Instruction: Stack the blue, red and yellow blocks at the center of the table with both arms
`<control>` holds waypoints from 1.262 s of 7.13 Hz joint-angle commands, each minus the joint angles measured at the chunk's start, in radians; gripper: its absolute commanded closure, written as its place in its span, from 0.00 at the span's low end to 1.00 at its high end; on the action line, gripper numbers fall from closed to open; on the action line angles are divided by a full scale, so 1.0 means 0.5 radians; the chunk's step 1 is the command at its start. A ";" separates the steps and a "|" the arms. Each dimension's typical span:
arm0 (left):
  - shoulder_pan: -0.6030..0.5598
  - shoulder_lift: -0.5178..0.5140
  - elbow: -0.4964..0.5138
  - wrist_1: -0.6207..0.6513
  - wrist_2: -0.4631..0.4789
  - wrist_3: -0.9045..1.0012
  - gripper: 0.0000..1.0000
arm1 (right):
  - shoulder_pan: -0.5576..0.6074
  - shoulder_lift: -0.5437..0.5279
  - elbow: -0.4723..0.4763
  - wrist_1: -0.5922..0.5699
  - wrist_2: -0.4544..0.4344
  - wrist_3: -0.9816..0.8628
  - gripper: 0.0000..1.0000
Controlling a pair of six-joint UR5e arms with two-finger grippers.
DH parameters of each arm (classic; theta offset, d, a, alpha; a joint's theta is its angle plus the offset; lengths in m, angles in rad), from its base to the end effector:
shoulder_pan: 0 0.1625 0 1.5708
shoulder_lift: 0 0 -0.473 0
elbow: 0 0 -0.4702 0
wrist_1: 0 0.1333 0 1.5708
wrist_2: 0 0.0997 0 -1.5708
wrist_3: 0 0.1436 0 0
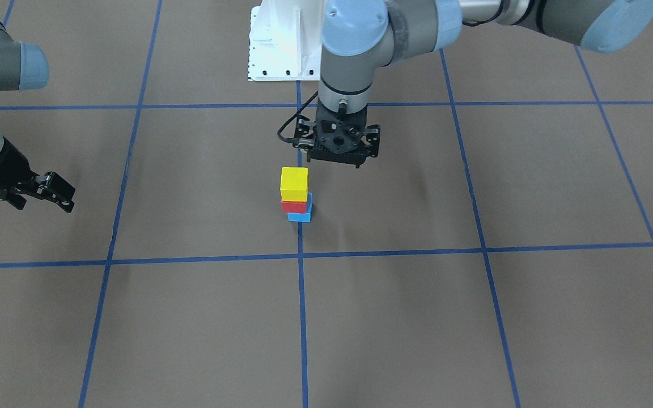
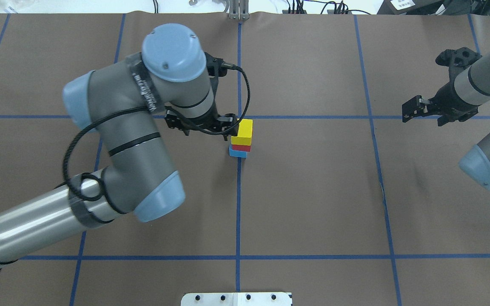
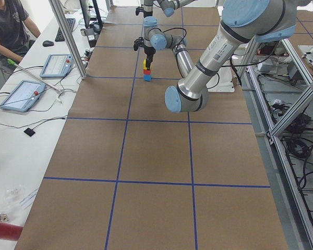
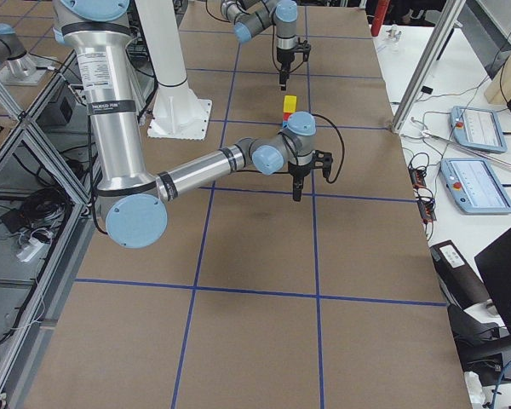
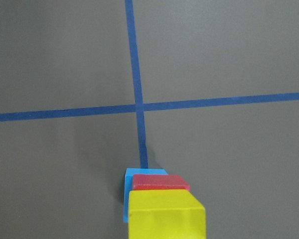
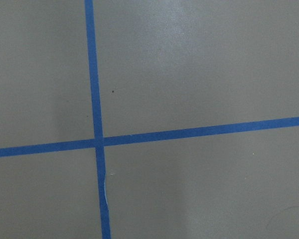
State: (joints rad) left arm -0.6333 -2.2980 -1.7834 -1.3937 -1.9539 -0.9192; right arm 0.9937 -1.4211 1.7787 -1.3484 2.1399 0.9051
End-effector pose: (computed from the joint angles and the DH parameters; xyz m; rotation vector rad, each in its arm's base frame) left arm 0.5622 -0.5115 0.1636 0.1597 0.8215 0.1633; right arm -0.3136 -0.5842 0.5122 0.0429 -0.7885 0.1458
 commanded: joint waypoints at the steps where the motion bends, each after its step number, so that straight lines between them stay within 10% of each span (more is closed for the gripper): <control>1: -0.193 0.727 -0.500 -0.034 -0.013 0.517 0.00 | 0.004 -0.032 0.002 0.067 0.000 0.006 0.00; 4: -0.845 1.465 -0.380 -0.586 -0.444 1.308 0.00 | 0.104 -0.225 0.001 0.417 0.052 -0.006 0.00; 6: -1.315 1.513 -0.034 -0.600 -0.846 1.873 0.00 | 0.401 -0.369 -0.017 0.393 0.244 -0.396 0.00; 9: -1.449 1.513 0.075 -0.590 -0.869 1.927 0.00 | 0.841 -0.419 -0.311 0.362 0.509 -1.063 0.00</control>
State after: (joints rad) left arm -1.3395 -1.5424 -1.7593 -1.6910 -2.3847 0.0353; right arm 1.3511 -1.6330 1.6831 -1.1583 2.3620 0.4847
